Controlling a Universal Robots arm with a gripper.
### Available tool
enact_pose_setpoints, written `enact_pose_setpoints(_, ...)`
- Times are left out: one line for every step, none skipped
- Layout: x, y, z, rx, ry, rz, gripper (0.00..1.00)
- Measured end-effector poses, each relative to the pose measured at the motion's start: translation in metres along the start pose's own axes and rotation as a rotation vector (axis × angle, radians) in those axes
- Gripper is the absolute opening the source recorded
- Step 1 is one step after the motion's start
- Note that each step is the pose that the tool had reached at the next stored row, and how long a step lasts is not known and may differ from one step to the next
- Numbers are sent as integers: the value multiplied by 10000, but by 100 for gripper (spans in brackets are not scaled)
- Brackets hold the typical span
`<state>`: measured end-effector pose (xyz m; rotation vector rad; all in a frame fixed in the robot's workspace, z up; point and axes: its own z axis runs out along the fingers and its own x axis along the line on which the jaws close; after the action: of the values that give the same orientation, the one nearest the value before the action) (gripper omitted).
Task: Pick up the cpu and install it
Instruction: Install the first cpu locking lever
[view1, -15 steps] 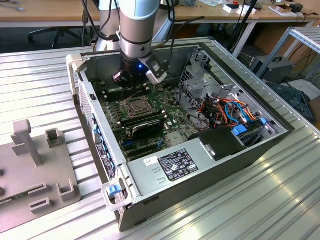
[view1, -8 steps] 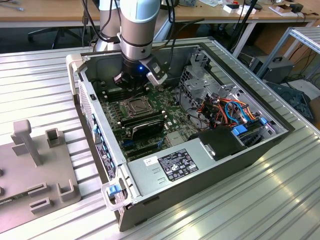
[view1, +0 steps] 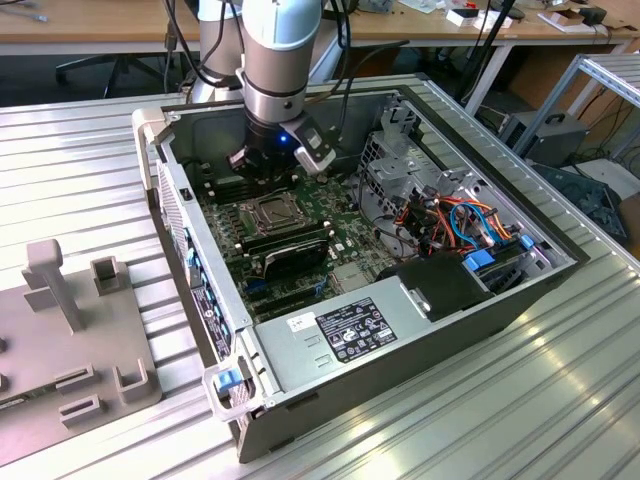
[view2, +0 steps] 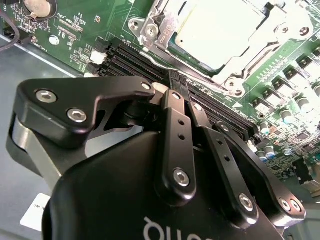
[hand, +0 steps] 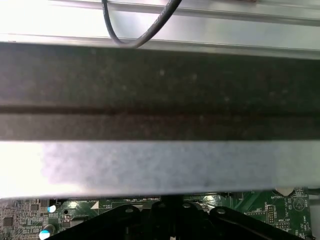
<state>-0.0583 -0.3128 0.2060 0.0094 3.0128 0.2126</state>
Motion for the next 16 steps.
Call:
enact_pose_setpoints(0, 0, 1, -2, -1, -1, 11)
enact_pose_setpoints(-1, 0, 1, -3, -1, -2, 11)
enact_pose_setpoints(-1, 0, 2, -3, -1, -1, 11)
enact_pose_setpoints(-5, 0, 5, -3, 1, -3, 11)
enact_pose_setpoints(-8, 0, 8, -3, -1, -1, 11)
enact_pose_setpoints(-12, -1, 10, -3, 0, -1, 11)
enact_pose_setpoints(-16, -1, 12, -3, -1, -1, 11)
enact_pose_setpoints(-20, -1, 14, -3, -1, -1, 11)
enact_pose_setpoints(-25, -1, 16, -4, -1, -1, 11)
enact_pose_setpoints(-28, -2, 18, -3, -1, -1, 11)
enact_pose_setpoints(-29, -2, 18, -3, -2, -1, 11)
enact_pose_setpoints(-29, -2, 18, -2, -2, 0, 11)
enact_pose_setpoints(-29, -2, 18, -3, -2, 0, 11)
enact_pose_setpoints(-30, -2, 19, -4, -1, -1, 11)
enact_pose_setpoints(-30, -2, 21, -5, -2, -1, 11)
enact_pose_setpoints(-29, -2, 25, -7, -3, -1, 11)
